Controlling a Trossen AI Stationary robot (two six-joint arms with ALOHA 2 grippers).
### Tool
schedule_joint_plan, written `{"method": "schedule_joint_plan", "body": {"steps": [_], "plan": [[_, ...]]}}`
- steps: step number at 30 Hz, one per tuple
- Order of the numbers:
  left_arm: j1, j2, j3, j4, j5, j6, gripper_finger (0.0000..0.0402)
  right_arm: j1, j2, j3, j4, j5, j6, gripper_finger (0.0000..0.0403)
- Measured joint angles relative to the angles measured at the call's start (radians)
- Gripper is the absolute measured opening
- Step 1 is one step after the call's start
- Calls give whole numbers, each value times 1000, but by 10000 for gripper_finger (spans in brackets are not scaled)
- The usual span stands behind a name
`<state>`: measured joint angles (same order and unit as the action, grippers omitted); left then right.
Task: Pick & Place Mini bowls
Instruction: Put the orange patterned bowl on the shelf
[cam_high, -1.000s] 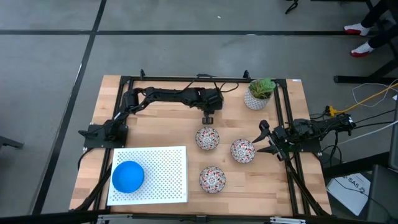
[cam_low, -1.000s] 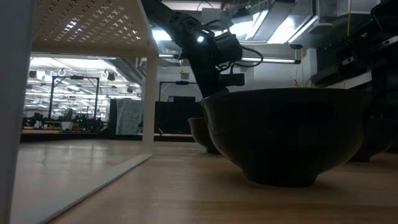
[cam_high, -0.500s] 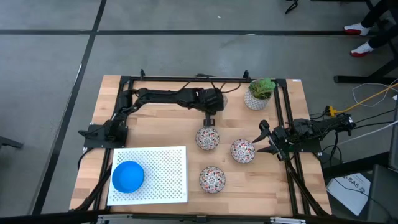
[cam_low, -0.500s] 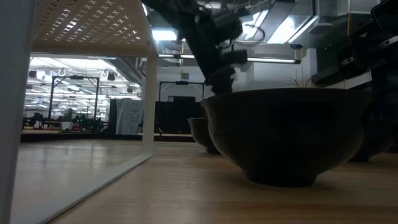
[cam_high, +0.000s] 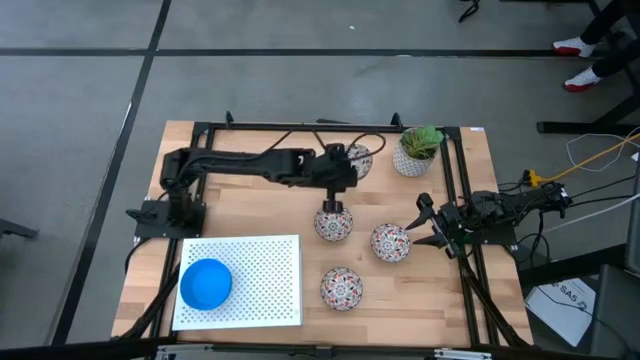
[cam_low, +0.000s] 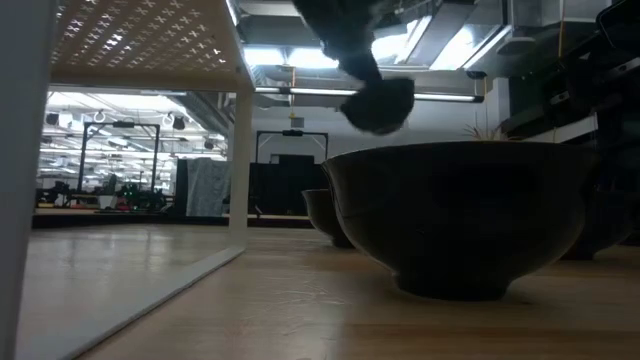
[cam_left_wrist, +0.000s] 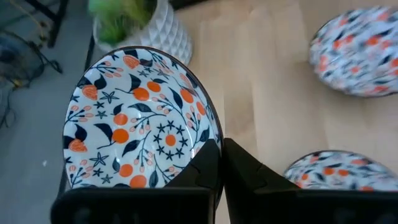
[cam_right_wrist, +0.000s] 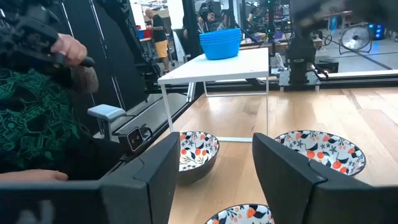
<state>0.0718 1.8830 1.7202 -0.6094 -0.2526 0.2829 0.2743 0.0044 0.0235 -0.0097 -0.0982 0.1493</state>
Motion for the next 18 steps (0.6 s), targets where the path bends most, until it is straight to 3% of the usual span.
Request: {"method": "schedule_joint_plan", "body": {"steps": [6,18], "plan": [[-80,-56,1,-39,-42,-25,4,0,0,0,0,0,0,200],[-250,-125,1,-246,-220,-184,4,0,0,0,0,0,0,200]]}}
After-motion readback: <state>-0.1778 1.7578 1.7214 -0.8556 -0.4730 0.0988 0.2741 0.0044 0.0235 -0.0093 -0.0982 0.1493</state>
